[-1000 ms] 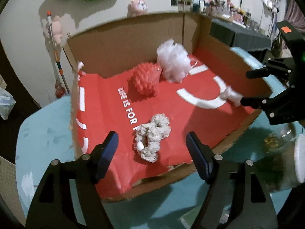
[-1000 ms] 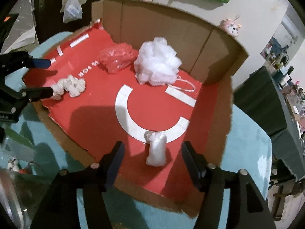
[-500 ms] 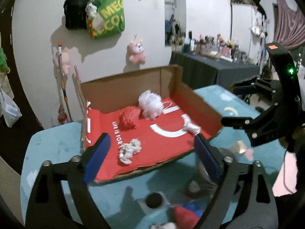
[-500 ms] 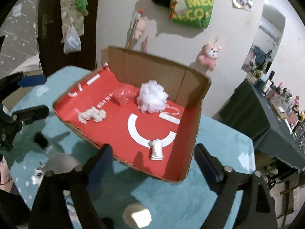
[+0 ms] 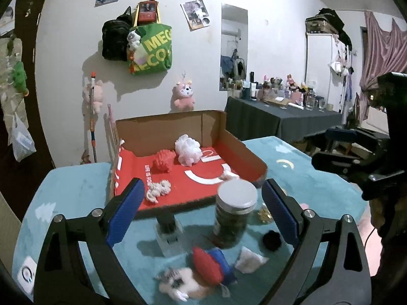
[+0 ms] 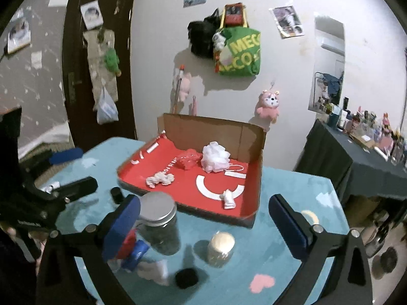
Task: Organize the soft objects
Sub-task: 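Withdraw both grippers from the box back over the table, then grasp the red fuzzy sponge with the left gripper while the right gripper grasps the black pom-pom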
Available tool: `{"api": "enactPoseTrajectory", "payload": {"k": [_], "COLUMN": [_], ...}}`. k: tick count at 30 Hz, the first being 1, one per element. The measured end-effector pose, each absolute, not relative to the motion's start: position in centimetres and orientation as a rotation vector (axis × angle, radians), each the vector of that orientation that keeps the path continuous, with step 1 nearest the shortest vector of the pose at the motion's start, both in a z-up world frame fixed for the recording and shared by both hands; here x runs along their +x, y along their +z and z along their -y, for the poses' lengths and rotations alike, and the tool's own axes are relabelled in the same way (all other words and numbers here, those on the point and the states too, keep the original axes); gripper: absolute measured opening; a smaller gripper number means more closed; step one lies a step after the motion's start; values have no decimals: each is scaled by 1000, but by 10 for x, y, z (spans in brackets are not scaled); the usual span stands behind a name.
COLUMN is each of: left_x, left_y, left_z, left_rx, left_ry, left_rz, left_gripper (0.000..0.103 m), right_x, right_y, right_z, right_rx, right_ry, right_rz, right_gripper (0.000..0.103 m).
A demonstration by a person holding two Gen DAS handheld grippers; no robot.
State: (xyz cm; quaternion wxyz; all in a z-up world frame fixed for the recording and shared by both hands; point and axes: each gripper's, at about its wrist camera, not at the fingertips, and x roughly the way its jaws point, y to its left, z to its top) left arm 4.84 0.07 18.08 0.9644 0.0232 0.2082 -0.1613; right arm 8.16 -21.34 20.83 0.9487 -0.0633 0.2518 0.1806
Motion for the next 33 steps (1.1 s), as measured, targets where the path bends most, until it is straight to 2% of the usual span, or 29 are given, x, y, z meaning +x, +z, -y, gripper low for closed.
{"api": "enactPoseTrajectory", "payload": {"k": [11, 23, 33], "left_x": [-2, 8, 22], "left_y": [141, 73, 49], "left_z": [5, 0, -7], "left_rx": [13, -39, -68], "left_ry": [-264, -211, -185], "left_rz": [-382, -526, -604], "left_gripper": [95, 95, 95], "right_x": [7, -1, 8], "right_y": [169, 94, 57], "right_z": [216, 215, 211], "right_rx": [-110, -45, -41], "right_ry": [209, 117, 112], "right_rz": [-382, -430, -510], "right_gripper": [103, 103, 103]}}
